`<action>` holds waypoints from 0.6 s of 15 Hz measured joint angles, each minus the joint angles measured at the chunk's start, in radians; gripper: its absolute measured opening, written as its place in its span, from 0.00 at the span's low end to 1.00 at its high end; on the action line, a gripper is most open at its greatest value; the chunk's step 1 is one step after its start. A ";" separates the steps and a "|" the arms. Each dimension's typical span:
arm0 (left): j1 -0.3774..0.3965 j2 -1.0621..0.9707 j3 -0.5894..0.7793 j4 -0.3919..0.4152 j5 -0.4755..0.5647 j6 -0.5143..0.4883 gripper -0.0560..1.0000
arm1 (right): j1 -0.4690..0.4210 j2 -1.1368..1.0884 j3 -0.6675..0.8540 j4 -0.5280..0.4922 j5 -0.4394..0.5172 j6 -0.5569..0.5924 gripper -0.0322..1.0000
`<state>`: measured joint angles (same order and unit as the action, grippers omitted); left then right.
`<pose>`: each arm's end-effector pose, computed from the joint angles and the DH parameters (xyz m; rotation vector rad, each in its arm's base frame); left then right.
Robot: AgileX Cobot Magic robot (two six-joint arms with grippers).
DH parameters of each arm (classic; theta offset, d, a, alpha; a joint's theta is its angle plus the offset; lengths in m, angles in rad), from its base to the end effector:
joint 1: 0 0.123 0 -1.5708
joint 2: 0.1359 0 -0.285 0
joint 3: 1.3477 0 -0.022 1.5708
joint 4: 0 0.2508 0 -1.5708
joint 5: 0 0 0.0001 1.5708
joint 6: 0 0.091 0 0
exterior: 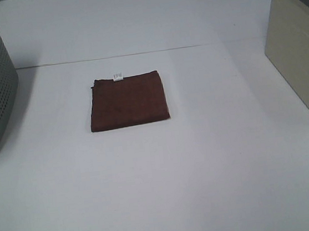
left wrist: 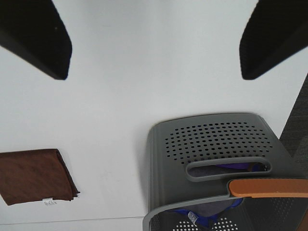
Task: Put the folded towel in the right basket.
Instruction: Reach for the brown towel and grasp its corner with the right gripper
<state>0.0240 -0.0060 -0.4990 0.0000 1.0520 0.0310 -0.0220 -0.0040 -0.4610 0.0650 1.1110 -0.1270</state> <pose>-0.0053 -0.0001 0.2777 0.0071 2.0308 0.0347 -0.0034 0.0054 0.2626 -0.1153 2.1246 -0.0090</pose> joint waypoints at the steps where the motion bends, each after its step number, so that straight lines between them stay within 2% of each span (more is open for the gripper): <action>1: 0.000 0.000 0.000 0.000 0.000 0.000 0.89 | 0.000 0.000 0.000 0.000 0.000 0.000 0.81; 9: 0.000 0.000 0.000 0.000 0.000 0.000 0.89 | 0.000 0.000 0.000 0.000 0.000 0.000 0.81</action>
<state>0.0240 -0.0060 -0.4990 0.0000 1.0520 0.0310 -0.0220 -0.0040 -0.4610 0.0650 1.1110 -0.1270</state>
